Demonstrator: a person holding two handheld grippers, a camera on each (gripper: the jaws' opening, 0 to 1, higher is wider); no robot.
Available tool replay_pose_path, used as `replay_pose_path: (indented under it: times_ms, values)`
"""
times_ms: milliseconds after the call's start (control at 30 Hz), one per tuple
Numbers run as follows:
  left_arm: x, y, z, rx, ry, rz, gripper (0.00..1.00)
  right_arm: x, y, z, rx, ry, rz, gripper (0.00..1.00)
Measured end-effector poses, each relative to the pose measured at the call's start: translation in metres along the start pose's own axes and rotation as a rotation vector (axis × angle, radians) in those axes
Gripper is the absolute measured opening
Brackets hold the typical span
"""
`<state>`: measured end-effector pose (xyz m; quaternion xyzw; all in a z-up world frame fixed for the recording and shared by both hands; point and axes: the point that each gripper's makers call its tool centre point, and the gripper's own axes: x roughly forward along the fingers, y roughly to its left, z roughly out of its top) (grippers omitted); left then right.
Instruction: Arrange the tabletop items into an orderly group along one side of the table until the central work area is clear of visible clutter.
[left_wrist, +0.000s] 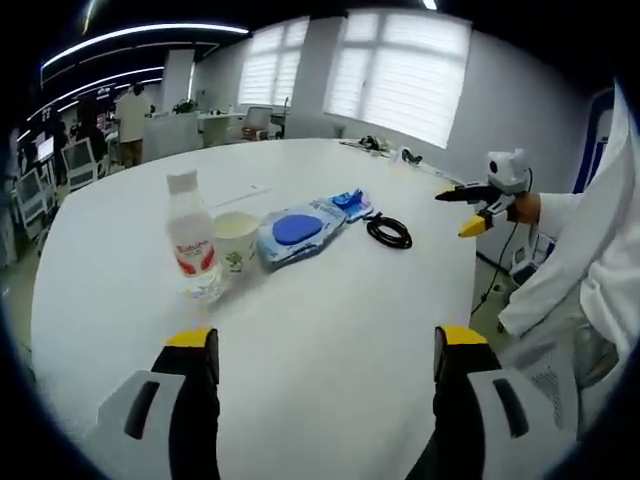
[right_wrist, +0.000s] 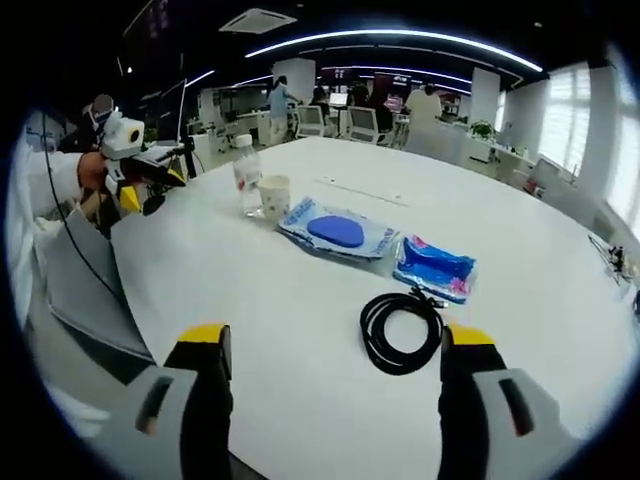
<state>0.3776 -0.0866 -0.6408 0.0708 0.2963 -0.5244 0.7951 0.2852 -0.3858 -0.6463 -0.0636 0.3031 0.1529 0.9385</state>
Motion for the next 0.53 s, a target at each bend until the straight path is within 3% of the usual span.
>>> replay_pose_path:
  times_ms: [533]
  values:
    - [0.003,-0.0064,0.0016,0.002,-0.005,-0.013,0.91,-0.0047,0.0002,-0.0022,0.001,-0.001,-0.006,0.86]
